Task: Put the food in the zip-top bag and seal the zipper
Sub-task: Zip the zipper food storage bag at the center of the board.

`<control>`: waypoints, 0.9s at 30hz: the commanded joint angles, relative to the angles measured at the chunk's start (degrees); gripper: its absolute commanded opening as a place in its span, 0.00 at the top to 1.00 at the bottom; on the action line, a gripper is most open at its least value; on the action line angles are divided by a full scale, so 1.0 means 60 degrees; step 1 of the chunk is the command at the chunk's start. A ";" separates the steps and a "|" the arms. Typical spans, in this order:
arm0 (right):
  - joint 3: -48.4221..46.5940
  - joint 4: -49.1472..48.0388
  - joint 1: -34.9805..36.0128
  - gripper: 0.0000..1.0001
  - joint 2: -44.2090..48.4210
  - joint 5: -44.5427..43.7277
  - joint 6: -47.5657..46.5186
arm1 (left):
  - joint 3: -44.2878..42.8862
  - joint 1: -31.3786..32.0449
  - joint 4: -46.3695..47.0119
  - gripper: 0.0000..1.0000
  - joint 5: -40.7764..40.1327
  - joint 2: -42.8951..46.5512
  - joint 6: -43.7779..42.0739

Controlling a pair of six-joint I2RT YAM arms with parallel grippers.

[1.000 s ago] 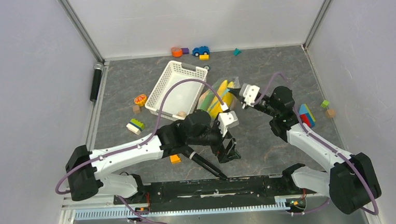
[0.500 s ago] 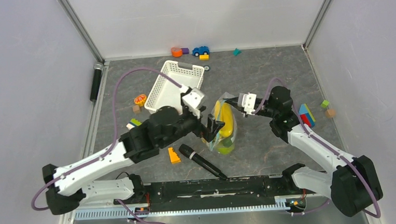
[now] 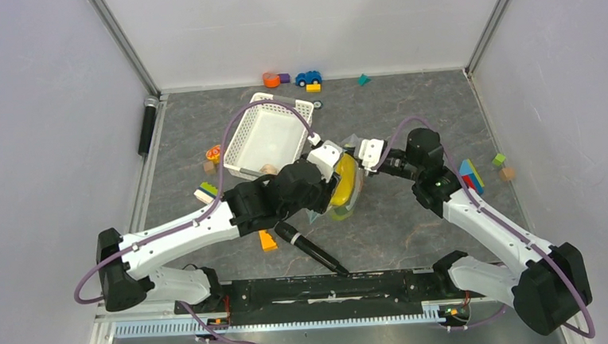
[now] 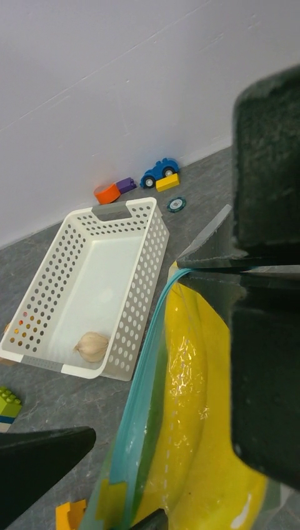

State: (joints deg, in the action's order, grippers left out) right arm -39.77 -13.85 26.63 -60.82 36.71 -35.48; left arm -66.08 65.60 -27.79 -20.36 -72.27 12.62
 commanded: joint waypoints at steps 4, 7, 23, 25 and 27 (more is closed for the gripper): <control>-0.0974 0.0229 0.0058 1.00 -0.0261 -0.0507 -0.0689 | -0.0780 -0.0033 -0.0465 0.62 -0.0430 -0.0716 0.0454; -0.1062 0.0231 0.0058 1.00 -0.0345 -0.1240 -0.0571 | -0.1088 -0.0034 -0.0940 0.83 -0.0453 -0.0964 0.0458; -0.1032 -0.0474 -0.0294 1.00 -0.0980 -0.8808 -0.0985 | -0.0475 -0.0028 -0.3738 0.93 -0.0536 0.0093 0.2056; -0.0973 -0.0501 -0.0436 1.00 -0.0889 -0.8831 -0.0956 | -0.0366 -0.0032 -0.4091 0.93 -0.0491 0.0340 0.2322; -0.0863 -0.0571 -0.0548 1.00 -0.0748 -0.8835 -0.0972 | -0.0242 -0.0028 -0.4418 0.92 -0.0453 0.0555 0.2515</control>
State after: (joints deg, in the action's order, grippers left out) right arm -43.05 -10.02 30.76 -66.35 7.68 -37.91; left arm -70.00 64.10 -33.12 -25.34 -75.11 22.52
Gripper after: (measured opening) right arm 0.011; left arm 0.138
